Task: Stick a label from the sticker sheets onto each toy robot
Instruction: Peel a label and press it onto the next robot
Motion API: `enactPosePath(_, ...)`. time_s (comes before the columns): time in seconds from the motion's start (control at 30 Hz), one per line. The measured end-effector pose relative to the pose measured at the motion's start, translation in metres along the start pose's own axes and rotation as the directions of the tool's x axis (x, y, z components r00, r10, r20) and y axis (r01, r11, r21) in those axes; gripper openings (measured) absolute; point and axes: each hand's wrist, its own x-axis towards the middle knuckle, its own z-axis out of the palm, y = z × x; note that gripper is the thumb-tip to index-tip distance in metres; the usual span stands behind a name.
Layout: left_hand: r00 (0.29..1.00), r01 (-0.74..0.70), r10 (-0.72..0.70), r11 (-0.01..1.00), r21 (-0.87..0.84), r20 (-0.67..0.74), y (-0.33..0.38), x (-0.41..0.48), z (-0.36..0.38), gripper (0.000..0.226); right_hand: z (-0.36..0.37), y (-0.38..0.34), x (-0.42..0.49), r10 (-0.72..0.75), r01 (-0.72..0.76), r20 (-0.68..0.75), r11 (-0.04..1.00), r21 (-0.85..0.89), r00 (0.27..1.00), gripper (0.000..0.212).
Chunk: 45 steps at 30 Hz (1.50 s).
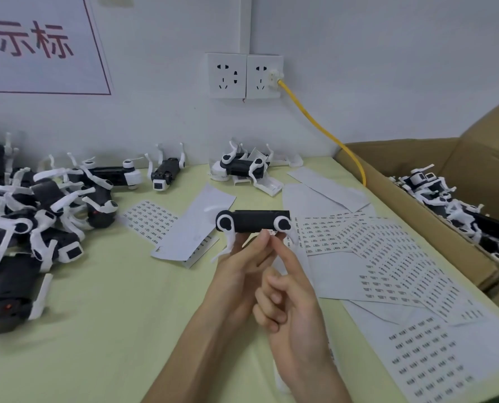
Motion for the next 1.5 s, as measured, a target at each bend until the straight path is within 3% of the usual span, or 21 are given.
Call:
enactPosePath(0.17,1.0,-0.023,0.024,0.999,0.032,-0.018,-0.002,-0.002,0.0,0.021,-0.002,0.001,0.0,-0.006,0.006,-0.005,1.0,-0.008,1.0,0.051)
enactPosePath(0.3,0.999,-0.038,0.04,0.997,0.063,-0.028,-0.001,-0.003,0.004,0.029,-0.001,0.001,0.001,-0.016,0.016,-0.005,1.0,0.016,1.0,0.055)
enactPosePath(0.43,0.998,-0.049,0.052,0.995,0.082,-0.033,-0.003,-0.004,0.003,0.023,-0.003,0.001,0.002,-0.026,0.026,-0.008,0.999,0.021,1.0,0.053)
enactPosePath(0.73,0.998,-0.016,0.019,0.998,0.065,-0.053,-0.001,-0.004,0.006,0.048,-0.002,0.002,0.003,-0.068,0.069,-0.019,0.997,0.018,0.997,0.05)
enactPosePath(1.07,0.997,-0.005,0.01,0.998,0.068,-0.073,-0.004,-0.002,0.006,0.037,-0.003,0.003,0.002,-0.088,0.088,-0.044,0.996,-0.005,0.995,0.047)
enactPosePath(1.17,0.994,-0.017,0.023,0.998,0.055,-0.11,-0.006,-0.002,0.008,0.026,-0.003,0.004,0.002,-0.096,0.096,-0.055,0.995,-0.006,0.994,0.046)
enactPosePath(1.37,0.979,-0.063,0.078,0.995,0.082,-0.186,-0.01,-0.003,0.009,0.046,-0.003,0.006,0.002,-0.103,0.103,-0.073,0.995,-0.002,0.992,0.047)
enactPosePath(1.5,0.942,-0.118,0.163,0.979,0.165,-0.294,-0.017,-0.003,0.009,0.048,-0.003,0.006,0.001,-0.096,0.095,-0.075,0.995,-0.019,0.993,0.046)
